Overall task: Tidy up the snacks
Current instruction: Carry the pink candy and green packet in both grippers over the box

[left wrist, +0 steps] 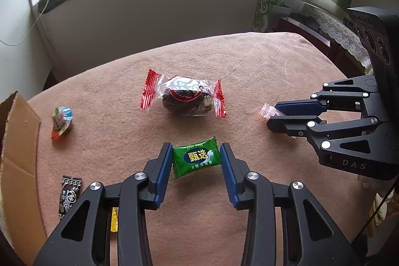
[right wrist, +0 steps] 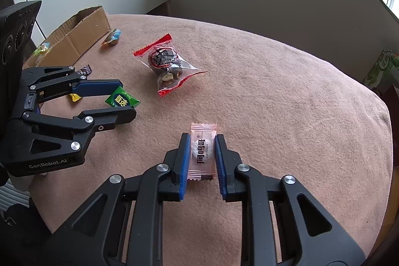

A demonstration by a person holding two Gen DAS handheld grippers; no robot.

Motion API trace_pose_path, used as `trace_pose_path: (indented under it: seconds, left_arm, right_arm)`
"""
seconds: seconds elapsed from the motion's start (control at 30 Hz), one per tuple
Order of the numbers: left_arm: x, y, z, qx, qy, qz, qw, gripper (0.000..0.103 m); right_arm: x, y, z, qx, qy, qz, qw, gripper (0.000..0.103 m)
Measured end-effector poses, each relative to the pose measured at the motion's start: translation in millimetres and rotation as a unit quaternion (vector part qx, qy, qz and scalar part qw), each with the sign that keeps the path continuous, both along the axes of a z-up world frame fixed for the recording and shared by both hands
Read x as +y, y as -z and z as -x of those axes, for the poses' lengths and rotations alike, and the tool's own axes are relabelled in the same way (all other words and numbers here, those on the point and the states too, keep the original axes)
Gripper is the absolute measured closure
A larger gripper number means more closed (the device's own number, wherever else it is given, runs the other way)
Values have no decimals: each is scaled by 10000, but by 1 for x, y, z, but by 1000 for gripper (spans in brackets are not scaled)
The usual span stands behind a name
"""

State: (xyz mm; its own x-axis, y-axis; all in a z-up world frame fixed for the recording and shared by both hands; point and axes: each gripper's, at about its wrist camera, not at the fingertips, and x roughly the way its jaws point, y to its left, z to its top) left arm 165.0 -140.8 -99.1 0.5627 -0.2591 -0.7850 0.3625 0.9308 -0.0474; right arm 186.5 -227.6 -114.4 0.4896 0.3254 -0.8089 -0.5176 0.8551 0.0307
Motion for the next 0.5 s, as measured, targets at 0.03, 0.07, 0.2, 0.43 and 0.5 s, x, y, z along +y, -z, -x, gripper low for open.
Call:
trace_pose_path:
  seconds: [0.03, 0.07, 0.2, 0.43, 0.5]
  left_arm:
    - [1, -3, 2, -28, -13, 22, 10000, 66]
    - [2, -5, 3, -68, -28, 31, 10000, 66]
    - [6, -19, 12, -231, -88, 118, 9996, 66]
    - [24, -43, 28, -537, -294, 298, 9977, 66]
    - [30, -48, 33, -627, -357, 331, 9968, 66]
  right_arm:
    - [0, -2, 2, -13, 12, -19, 10000, 83]
    - [-1, -4, 3, -27, 24, -36, 10000, 83]
    - [-2, -15, 11, -108, 57, -105, 9999, 83]
    - [2, -40, 23, -310, 38, -280, 9991, 83]
    - [7, -47, 28, -380, 8, -302, 9988, 83]
